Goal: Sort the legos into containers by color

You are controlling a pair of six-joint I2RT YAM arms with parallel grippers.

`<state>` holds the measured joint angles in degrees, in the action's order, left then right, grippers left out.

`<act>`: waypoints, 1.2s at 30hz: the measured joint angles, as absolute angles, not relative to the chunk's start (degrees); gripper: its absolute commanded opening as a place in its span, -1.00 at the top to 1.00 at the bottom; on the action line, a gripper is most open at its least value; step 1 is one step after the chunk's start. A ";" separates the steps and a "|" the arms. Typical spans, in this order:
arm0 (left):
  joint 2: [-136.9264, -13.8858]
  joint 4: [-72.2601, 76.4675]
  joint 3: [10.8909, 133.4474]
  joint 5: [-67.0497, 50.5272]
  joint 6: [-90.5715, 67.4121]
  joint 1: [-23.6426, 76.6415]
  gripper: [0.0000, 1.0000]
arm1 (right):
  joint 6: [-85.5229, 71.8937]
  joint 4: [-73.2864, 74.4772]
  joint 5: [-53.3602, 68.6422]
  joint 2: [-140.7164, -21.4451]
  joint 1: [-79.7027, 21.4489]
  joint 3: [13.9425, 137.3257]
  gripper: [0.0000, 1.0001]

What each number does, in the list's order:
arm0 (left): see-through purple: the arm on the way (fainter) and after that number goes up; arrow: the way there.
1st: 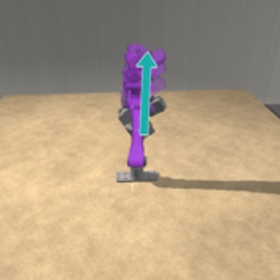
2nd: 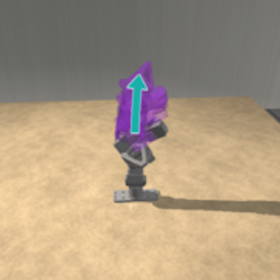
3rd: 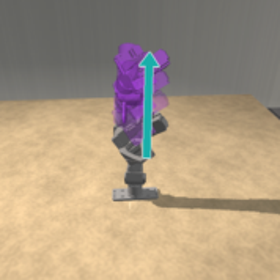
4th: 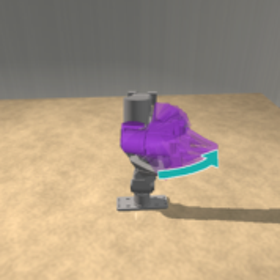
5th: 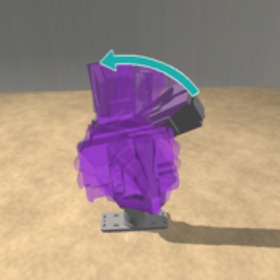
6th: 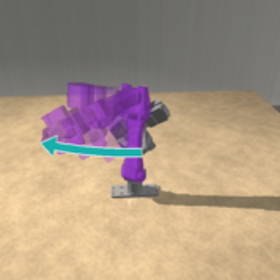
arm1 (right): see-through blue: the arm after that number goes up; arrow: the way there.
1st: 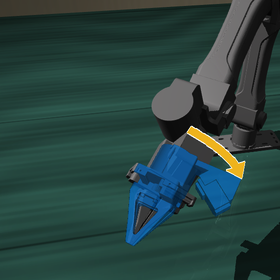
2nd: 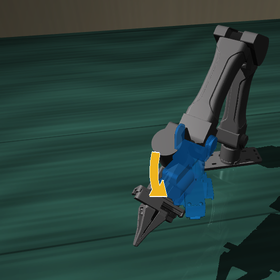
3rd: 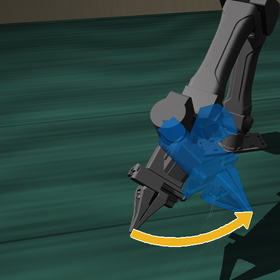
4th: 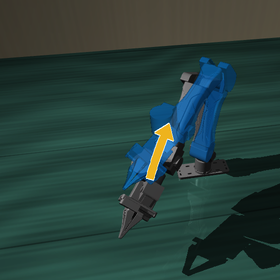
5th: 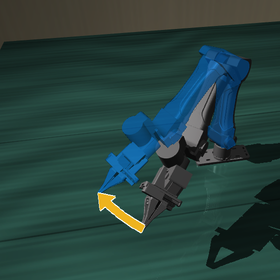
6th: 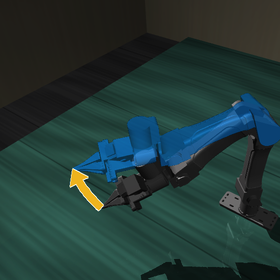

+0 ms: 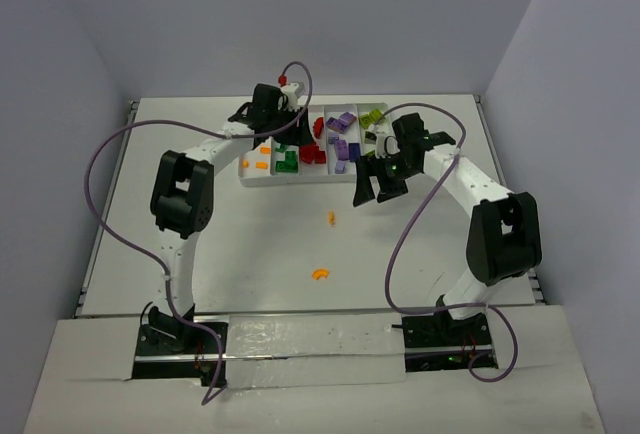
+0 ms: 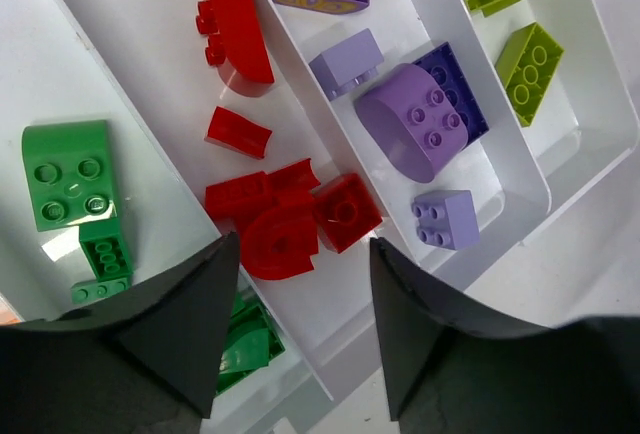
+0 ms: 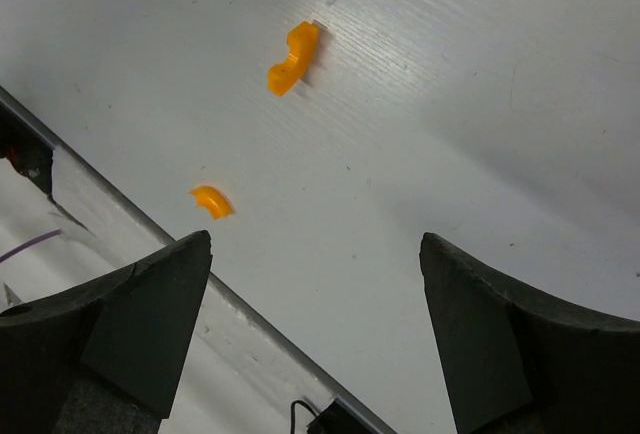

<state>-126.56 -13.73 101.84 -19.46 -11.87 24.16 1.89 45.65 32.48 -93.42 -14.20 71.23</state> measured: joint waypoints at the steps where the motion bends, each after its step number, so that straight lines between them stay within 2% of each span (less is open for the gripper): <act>1: -126.56 -13.99 102.08 -19.79 -11.66 24.11 -0.31 | 1.89 45.67 32.29 -93.41 -14.20 71.26 -0.84; 3: -126.01 -14.66 102.00 -20.65 -11.12 24.02 -0.31 | 1.82 45.74 31.71 -93.41 -14.19 71.26 -0.84; 5: -123.86 -15.32 100.14 -21.56 -10.28 24.05 -0.29 | 1.73 45.74 30.71 -93.28 -14.07 71.26 -0.99; 9: -113.72 -17.76 90.91 -20.84 -9.22 25.72 -0.28 | 1.00 45.67 27.32 -92.23 -13.07 71.07 -1.00; 15: -98.21 -20.64 76.41 -15.81 -10.25 38.58 -0.32 | -1.60 45.68 22.01 -91.46 -7.80 70.80 -1.00; 20: -100.39 -23.81 72.73 -12.35 -13.55 47.82 -0.33 | -2.98 45.65 19.62 -91.46 -4.00 70.76 -1.00; 29: -109.59 -26.92 75.48 -0.89 -19.33 51.00 -0.30 | -3.45 45.67 19.34 -91.46 -3.86 70.75 -1.00; 36: -113.61 -26.95 80.19 3.20 -21.25 51.68 -0.21 | -3.55 45.67 19.95 -91.46 -3.86 70.74 -1.00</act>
<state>-113.61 -26.95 80.19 3.20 -21.25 51.68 -3.55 45.67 19.95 -91.46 -3.86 70.74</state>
